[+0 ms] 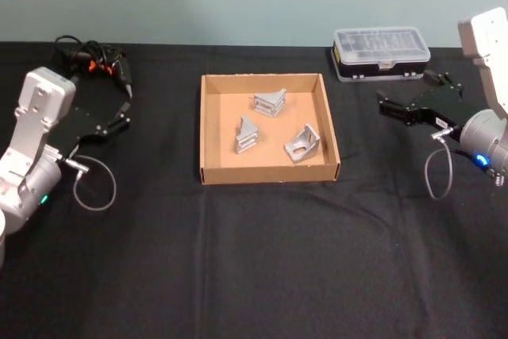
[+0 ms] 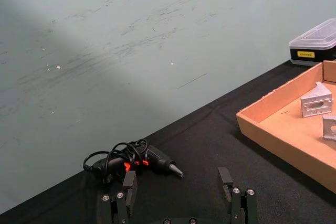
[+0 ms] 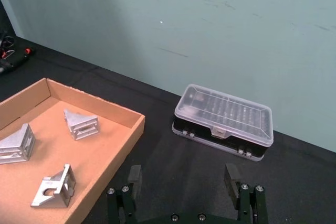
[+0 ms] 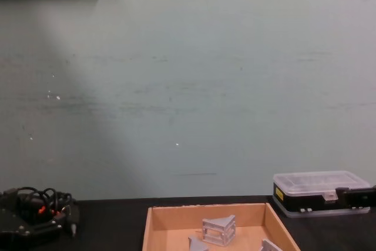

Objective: Use one hand to pick up the angle iron from the table and place it into the box.

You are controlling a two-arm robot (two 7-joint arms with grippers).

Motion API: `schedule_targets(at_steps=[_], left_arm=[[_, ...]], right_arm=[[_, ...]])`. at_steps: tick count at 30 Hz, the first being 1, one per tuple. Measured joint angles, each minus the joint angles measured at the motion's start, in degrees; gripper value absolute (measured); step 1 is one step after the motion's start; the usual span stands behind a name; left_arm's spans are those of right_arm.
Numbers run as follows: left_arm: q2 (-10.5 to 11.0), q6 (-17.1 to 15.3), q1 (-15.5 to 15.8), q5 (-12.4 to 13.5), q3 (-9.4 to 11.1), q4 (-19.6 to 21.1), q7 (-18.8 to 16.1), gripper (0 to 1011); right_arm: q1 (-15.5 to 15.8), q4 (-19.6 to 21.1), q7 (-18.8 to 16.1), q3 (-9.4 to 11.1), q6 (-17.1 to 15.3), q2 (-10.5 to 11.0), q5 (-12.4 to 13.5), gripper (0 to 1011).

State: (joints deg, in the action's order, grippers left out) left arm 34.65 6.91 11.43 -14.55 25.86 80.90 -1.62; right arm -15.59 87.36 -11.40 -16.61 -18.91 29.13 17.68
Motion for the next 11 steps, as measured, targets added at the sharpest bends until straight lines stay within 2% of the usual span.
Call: schedule_targets(at_steps=[11], left_arm=[[0.0, 0.0, 0.0, 0.0, 0.0, 0.0, 0.0, 1000]], right_arm=[[-0.2, 0.0, -0.3, -0.2, 0.1, 0.1, 0.0, 1000]])
